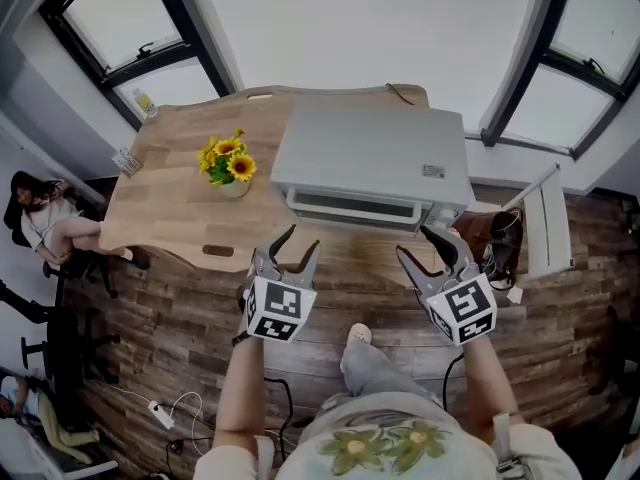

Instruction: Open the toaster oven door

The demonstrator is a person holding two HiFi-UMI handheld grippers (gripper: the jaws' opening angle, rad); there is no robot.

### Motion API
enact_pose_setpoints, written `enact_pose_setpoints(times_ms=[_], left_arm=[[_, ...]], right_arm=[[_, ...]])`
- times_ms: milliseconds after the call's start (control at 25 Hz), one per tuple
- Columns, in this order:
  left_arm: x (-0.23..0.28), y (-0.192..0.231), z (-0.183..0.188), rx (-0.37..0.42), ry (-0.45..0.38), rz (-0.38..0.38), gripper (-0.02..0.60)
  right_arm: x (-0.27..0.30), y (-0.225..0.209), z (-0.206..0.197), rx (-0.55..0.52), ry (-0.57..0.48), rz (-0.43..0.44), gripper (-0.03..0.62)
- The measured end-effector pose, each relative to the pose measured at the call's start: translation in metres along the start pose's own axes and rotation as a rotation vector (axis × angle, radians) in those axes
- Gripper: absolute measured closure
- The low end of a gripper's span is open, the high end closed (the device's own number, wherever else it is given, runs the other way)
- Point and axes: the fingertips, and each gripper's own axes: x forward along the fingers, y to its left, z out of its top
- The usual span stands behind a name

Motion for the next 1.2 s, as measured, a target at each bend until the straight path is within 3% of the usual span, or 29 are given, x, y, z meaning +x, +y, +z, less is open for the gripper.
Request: enact_pose_setpoints(times_ms=[400,600,840,1200], left_arm=[[0.041,0.000,-0.001,0.375,0.088,-0.100,0.390],[0.058,-0.004,0.000,0.461,0.118,-0.172,0.390],[0.071,0.000,-0.016,0.534,0.210,-0.254,0.390],[0.087,0.009,-0.020,0.578,0.238,-0.238,0.398]], right_arm=[[0.038,0.001,-0.013,-0.207,0.165,0.063,0.390],[0.053,-0.003,-0.023,-0.282,0.242,0.082,0.390],[0.063,-0.006,-0.041,-0.364,0.358,0.114,0.391],[0.070,-0.013,-0.049,-0.416,0.390,0.072,0.444]])
